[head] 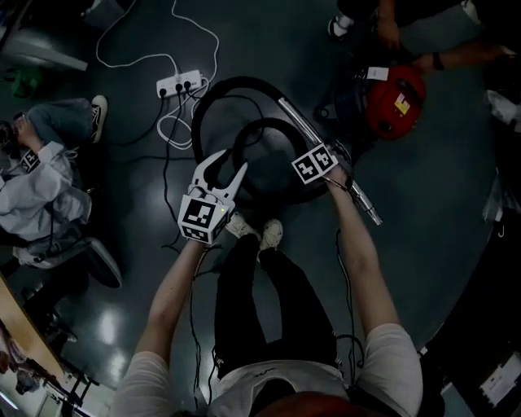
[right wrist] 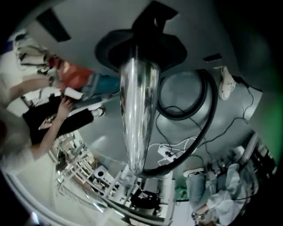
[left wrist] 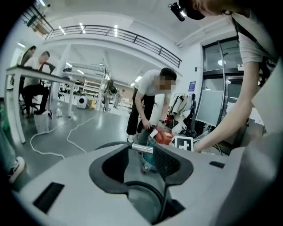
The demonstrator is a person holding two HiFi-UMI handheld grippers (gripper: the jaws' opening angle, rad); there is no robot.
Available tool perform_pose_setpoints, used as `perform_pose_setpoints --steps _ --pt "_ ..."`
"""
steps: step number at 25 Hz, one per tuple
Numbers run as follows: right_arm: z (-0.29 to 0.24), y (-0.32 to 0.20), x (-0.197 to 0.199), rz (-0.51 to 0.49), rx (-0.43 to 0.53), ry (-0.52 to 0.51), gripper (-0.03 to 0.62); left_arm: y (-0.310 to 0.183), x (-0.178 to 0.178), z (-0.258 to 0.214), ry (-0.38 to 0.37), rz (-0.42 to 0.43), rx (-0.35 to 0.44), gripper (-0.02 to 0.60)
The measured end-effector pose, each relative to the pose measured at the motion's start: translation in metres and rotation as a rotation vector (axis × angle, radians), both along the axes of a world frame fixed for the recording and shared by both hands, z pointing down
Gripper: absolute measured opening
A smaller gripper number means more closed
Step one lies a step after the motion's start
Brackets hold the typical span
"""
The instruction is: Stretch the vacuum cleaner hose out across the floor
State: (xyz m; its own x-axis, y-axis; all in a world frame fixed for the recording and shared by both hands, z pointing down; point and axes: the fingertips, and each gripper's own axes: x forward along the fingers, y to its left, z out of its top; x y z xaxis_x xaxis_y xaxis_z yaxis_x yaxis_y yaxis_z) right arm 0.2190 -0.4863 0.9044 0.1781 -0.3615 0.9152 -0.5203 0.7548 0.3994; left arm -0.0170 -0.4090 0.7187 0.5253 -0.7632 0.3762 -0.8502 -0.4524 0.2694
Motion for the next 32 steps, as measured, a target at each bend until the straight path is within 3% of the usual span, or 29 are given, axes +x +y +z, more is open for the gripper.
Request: perform_pose_setpoints --steps 6,11,17,20,22,25,29,32 --pt "-0.277 -0.044 0.002 -0.389 0.288 0.206 0.104 -0.005 -0.012 -0.24 -0.056 -0.022 0.188 0.175" --pt "-0.493 -0.064 -0.032 -0.674 0.604 0.353 0.104 -0.006 -0.013 -0.392 -0.198 0.138 0.401 0.183" --pt "-0.696 -0.025 -0.091 -0.967 0.857 0.534 0.104 0.022 -0.013 -0.523 -0.243 0.298 0.604 0.305" --pt "-0.767 0.012 -0.127 -1.1 0.975 0.589 0.104 0.044 -0.01 -0.554 -0.289 0.401 0.631 0.31" --pt "-0.802 0.037 -0.152 -1.192 1.059 0.57 0.104 0.053 -0.01 -0.569 -0.348 0.438 0.638 0.31" --pt "-0.835 0.065 -0.178 -1.306 1.097 0.601 0.104 0.066 -0.007 -0.588 -0.394 0.503 0.635 0.313" --pt "-0.87 0.098 -0.201 -1.454 1.162 0.679 0.104 0.102 0.011 -0.603 -0.32 0.667 0.562 0.313" --pt "-0.888 0.131 -0.222 -1.583 1.25 0.725 0.104 0.138 0.03 -0.606 -0.259 0.847 0.489 0.313"
